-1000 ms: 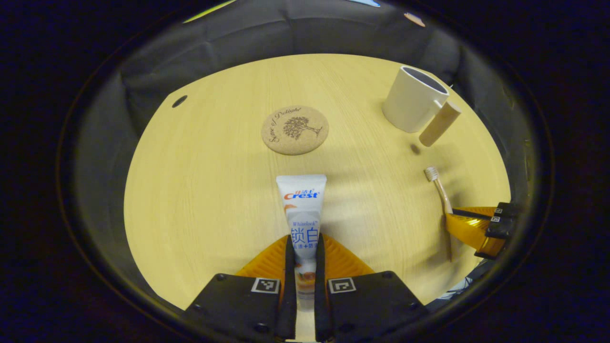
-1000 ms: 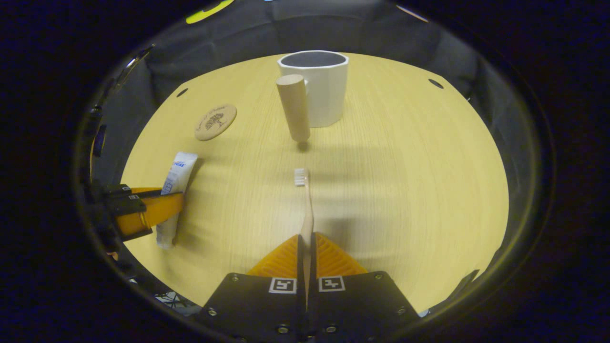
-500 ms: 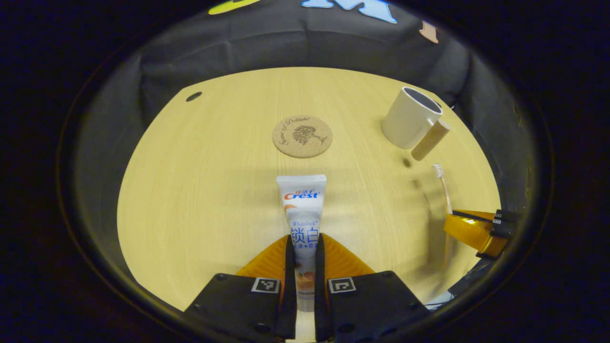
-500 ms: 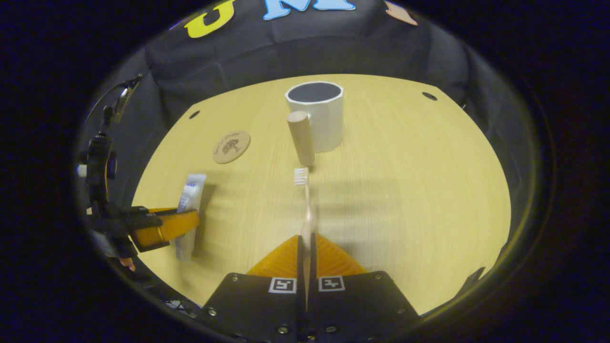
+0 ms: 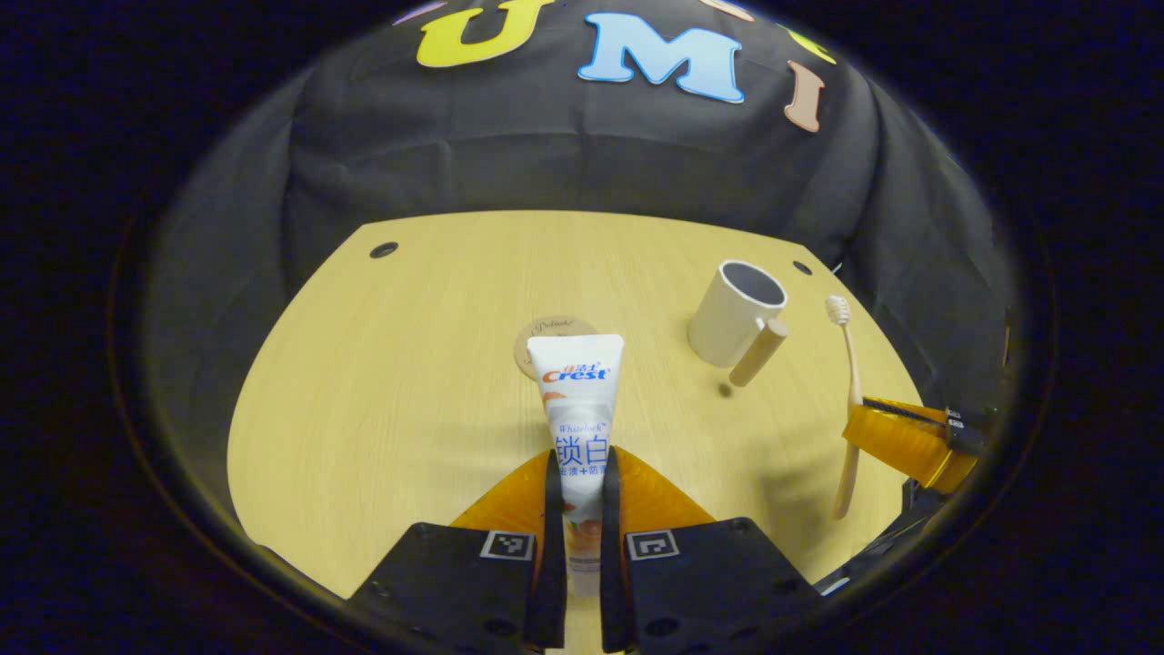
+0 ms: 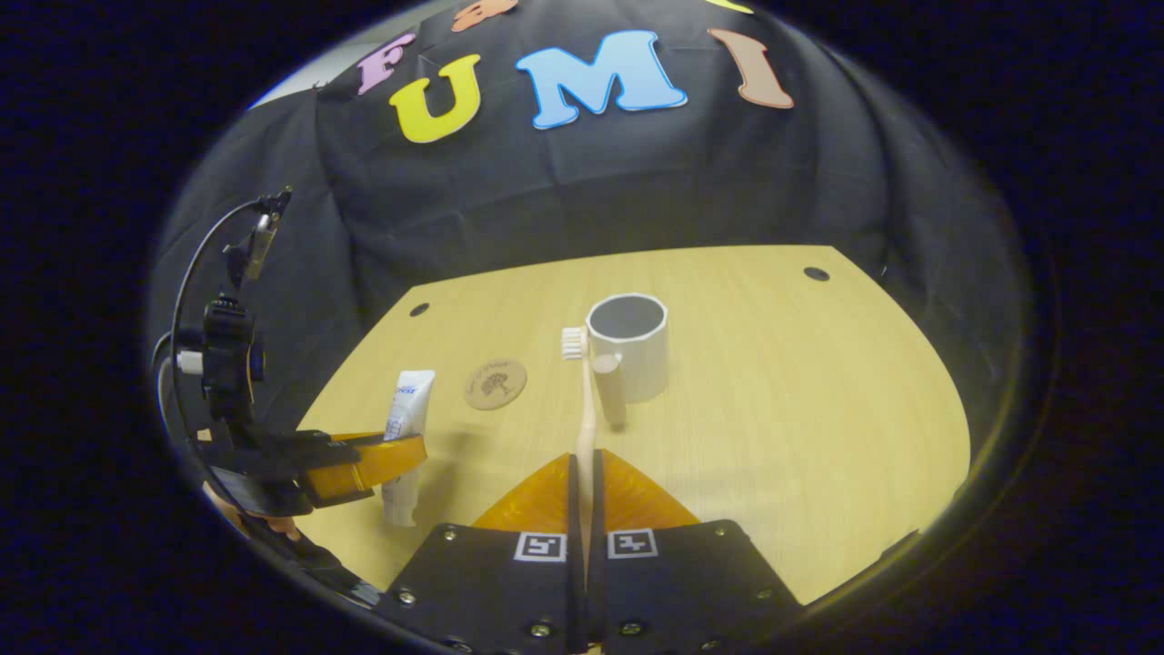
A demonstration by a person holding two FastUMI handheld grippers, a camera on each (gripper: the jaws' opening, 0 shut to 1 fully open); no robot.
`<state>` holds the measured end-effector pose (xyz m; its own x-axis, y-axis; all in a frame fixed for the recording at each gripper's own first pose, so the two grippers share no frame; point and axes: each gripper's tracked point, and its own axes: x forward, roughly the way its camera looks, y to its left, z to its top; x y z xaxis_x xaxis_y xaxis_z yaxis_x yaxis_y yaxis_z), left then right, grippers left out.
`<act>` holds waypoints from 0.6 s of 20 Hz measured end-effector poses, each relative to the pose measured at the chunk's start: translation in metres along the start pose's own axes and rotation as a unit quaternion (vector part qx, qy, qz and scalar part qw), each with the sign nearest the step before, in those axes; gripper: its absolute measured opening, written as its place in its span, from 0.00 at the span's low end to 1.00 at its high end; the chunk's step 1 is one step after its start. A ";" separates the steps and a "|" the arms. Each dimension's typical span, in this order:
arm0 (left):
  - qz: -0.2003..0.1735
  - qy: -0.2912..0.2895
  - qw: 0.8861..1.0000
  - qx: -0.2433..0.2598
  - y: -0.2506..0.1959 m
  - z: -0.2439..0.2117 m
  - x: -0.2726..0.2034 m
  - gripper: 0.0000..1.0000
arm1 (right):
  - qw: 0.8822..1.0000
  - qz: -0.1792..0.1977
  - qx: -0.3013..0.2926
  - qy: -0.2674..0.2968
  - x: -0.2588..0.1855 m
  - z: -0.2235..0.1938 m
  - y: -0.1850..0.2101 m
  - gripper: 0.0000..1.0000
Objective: Put the toothbrush and toothpaste on the desktop into the cup, then pick up the cup and place it on the coaster on the desktop.
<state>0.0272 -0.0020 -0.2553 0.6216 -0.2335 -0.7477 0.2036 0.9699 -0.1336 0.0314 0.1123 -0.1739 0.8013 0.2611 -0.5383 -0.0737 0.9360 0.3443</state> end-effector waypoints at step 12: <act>-0.022 -0.139 0.990 0.013 -0.017 0.109 -0.013 0.22 | 0.990 0.005 -0.028 -0.135 0.012 0.105 0.004 0.02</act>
<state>0.0984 -0.0231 -0.1728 0.7949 -0.2891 -0.5335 0.2522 0.9571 -0.1429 0.1025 0.0942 -0.0984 0.9297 0.2041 -0.3067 -0.1084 0.9472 0.3017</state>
